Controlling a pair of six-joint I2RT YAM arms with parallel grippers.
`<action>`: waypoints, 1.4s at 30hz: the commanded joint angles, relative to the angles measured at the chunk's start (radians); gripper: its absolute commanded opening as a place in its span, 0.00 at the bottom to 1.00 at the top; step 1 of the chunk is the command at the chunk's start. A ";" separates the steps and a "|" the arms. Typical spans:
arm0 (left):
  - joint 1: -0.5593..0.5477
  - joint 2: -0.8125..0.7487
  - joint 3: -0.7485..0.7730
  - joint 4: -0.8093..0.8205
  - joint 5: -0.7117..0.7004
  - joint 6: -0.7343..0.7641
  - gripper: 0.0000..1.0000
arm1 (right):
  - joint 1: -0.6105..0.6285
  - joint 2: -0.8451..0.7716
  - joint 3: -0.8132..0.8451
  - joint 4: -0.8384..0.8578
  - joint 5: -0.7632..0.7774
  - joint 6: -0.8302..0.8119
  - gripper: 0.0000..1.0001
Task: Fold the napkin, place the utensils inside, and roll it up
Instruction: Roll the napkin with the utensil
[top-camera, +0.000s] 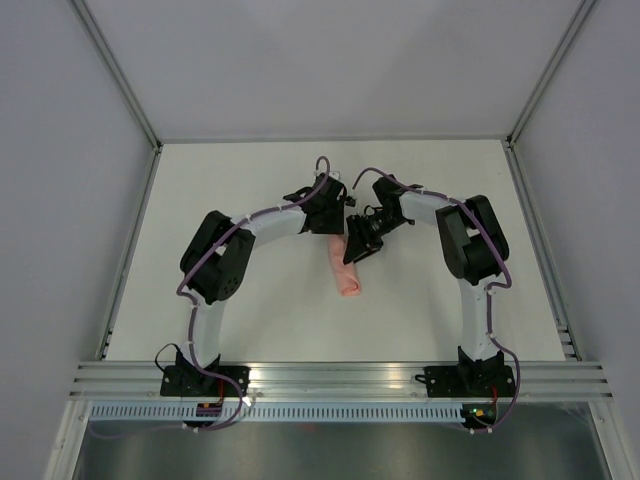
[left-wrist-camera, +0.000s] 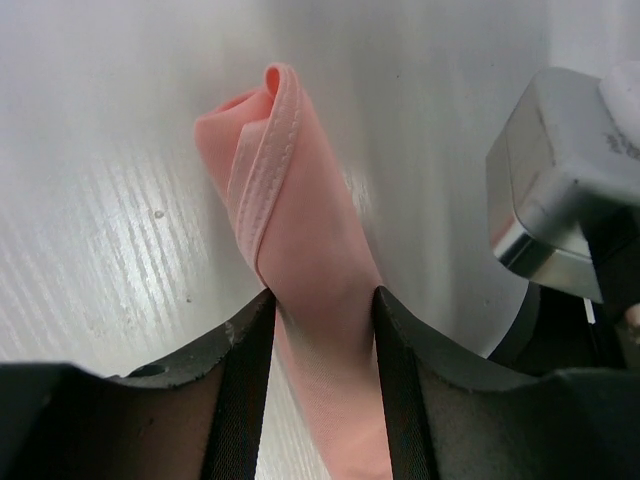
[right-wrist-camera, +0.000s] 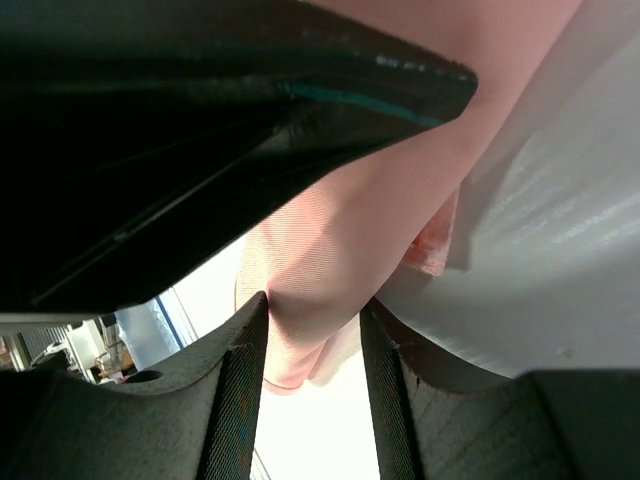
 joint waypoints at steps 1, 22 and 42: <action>0.014 0.042 0.081 -0.066 0.054 0.086 0.50 | -0.017 -0.047 -0.015 -0.005 0.028 0.007 0.47; 0.018 0.054 0.204 -0.120 0.076 0.124 0.64 | -0.057 -0.050 0.006 -0.080 -0.038 -0.070 0.52; 0.046 -0.284 0.119 -0.035 0.148 0.167 0.69 | -0.179 -0.220 0.078 -0.191 -0.055 -0.282 0.57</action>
